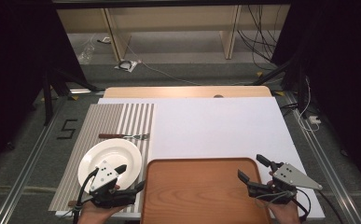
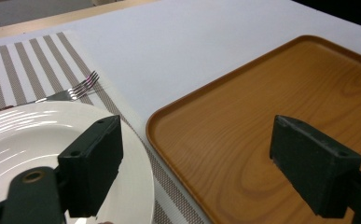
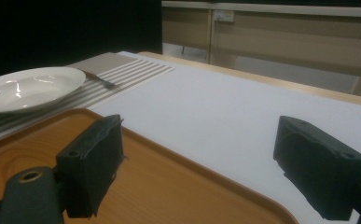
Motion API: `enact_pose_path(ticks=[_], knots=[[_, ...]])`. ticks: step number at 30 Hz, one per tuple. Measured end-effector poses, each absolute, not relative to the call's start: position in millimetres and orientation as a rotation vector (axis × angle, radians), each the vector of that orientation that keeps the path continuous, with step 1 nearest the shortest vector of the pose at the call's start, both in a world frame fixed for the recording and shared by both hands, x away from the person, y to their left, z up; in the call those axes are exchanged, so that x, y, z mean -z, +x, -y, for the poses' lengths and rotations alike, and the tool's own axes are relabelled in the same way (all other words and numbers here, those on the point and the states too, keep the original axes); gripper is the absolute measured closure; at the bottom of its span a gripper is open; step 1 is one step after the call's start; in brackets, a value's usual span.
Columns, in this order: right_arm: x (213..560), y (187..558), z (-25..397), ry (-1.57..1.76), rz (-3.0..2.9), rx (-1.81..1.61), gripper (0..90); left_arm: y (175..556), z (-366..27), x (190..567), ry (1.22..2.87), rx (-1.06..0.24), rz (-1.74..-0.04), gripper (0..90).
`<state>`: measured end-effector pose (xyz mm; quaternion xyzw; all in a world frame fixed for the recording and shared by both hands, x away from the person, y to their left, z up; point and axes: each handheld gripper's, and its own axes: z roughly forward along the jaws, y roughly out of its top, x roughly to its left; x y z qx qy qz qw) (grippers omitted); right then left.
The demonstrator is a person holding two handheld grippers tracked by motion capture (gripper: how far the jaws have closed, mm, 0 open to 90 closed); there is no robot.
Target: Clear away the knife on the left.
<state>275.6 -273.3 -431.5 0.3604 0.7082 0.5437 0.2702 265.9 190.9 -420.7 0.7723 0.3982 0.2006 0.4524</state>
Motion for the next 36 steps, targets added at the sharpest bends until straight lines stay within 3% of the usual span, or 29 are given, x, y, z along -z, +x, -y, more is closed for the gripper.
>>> enact_pose_path(ticks=[36], knots=[[432.6,276.1,271.5,0.980,-1.923,-1.461,17.3,253.7,-241.9,427.2,2.120,-0.487,-1.111,18.6]])
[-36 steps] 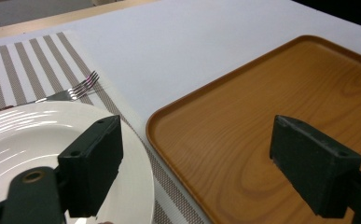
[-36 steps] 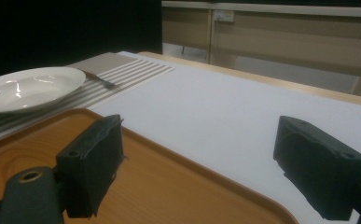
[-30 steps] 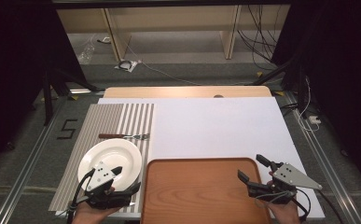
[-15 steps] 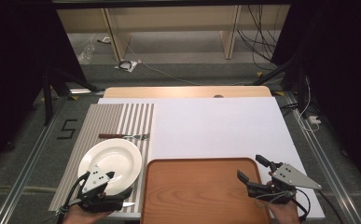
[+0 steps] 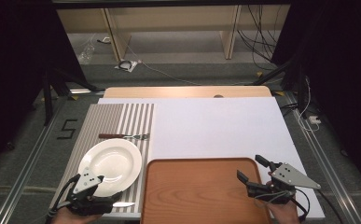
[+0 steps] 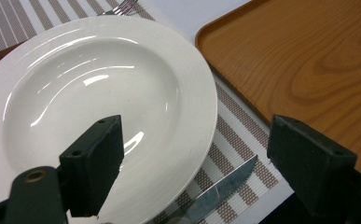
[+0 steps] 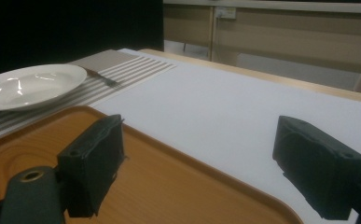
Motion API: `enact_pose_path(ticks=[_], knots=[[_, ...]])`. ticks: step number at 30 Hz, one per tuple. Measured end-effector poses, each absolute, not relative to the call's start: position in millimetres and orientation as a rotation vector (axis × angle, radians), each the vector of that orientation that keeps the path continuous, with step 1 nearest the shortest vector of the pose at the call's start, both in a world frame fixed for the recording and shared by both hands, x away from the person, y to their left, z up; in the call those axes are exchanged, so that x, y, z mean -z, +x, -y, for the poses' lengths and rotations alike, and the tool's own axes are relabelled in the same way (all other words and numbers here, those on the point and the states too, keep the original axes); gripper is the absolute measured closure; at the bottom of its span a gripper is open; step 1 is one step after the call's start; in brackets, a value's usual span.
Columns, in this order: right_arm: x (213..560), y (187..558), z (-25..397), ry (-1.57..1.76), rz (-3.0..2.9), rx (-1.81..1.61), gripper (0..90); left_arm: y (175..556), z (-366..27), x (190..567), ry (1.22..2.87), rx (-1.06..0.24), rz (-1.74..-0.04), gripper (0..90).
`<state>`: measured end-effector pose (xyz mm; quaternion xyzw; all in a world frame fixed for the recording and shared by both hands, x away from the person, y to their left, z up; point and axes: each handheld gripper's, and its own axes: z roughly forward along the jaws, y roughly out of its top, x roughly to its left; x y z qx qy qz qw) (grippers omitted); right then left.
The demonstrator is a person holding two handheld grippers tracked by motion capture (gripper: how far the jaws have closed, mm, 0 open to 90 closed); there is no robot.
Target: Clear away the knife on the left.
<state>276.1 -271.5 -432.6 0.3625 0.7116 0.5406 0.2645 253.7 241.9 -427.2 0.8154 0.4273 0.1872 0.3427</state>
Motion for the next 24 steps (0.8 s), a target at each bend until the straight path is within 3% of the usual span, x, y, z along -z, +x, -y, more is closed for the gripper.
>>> enact_pose_path(ticks=[24], knots=[[433.1,276.6,270.8,0.979,-1.927,-1.461,17.4,246.1,-267.0,433.8,2.186,-0.480,-1.188,19.1]])
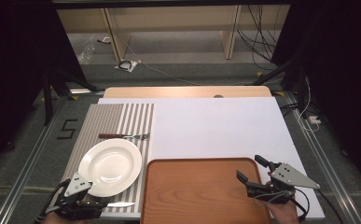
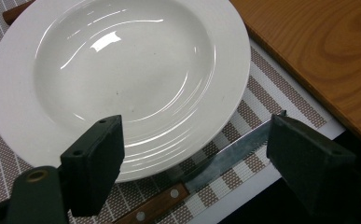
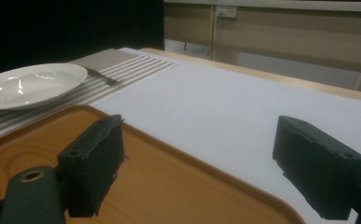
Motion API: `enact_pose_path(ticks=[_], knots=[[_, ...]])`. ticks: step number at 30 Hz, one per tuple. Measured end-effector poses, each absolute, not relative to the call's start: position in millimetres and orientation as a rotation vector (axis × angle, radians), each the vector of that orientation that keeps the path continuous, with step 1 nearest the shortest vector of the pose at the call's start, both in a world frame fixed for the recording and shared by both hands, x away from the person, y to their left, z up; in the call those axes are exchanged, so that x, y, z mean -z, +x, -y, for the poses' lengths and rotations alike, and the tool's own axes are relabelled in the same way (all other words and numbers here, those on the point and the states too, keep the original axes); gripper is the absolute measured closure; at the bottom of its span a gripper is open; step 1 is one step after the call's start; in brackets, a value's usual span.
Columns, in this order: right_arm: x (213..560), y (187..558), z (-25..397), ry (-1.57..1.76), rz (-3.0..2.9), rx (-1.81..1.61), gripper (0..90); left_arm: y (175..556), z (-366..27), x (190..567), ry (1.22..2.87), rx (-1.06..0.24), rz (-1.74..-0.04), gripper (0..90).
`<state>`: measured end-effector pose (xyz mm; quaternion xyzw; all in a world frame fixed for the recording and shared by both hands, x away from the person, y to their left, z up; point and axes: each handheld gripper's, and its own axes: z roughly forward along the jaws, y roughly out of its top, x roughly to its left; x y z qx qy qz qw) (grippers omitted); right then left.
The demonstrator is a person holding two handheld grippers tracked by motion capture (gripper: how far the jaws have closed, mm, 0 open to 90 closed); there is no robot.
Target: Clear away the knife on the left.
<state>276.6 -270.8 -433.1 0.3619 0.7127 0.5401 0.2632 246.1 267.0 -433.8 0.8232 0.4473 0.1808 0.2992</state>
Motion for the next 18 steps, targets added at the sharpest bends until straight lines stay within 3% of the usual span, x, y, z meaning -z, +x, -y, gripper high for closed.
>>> enact_pose_path(ticks=[18], knots=[[433.3,276.7,270.4,0.978,-1.930,-1.459,17.4,243.9,-278.7,437.7,2.251,-0.441,-1.241,19.2]])
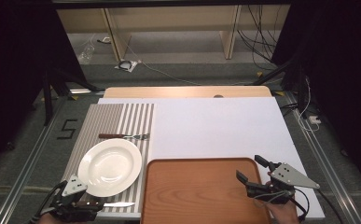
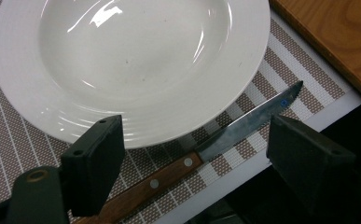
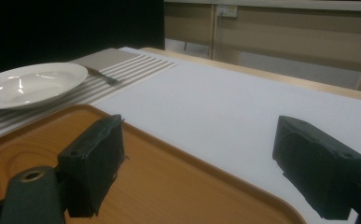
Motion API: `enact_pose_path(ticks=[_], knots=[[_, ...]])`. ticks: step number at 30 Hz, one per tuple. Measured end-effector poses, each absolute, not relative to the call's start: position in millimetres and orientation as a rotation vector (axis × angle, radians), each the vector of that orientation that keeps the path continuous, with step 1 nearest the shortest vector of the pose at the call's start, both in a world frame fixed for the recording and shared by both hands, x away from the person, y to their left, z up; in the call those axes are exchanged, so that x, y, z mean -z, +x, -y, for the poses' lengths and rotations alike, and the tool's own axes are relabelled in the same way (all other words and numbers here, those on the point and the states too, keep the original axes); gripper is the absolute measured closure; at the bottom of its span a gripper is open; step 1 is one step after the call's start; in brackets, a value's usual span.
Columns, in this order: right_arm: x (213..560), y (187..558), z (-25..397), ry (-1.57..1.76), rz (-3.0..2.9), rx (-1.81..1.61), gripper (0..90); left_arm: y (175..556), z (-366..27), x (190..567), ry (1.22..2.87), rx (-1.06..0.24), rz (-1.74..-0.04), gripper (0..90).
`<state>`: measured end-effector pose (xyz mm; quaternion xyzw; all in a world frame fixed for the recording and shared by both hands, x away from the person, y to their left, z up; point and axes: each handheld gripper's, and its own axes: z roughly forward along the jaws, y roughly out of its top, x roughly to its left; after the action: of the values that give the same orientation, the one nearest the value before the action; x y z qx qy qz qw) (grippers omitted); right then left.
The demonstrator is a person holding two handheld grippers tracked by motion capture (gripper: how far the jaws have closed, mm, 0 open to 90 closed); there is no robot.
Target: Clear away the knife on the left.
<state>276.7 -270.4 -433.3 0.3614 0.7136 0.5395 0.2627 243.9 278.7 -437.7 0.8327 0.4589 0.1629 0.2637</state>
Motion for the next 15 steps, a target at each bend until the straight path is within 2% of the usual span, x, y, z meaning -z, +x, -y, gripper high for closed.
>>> enact_pose_path(ticks=[15], knots=[[433.6,276.7,269.5,0.977,-1.933,-1.460,17.4,244.0,-288.2,442.4,2.317,-0.411,-1.287,19.4]])
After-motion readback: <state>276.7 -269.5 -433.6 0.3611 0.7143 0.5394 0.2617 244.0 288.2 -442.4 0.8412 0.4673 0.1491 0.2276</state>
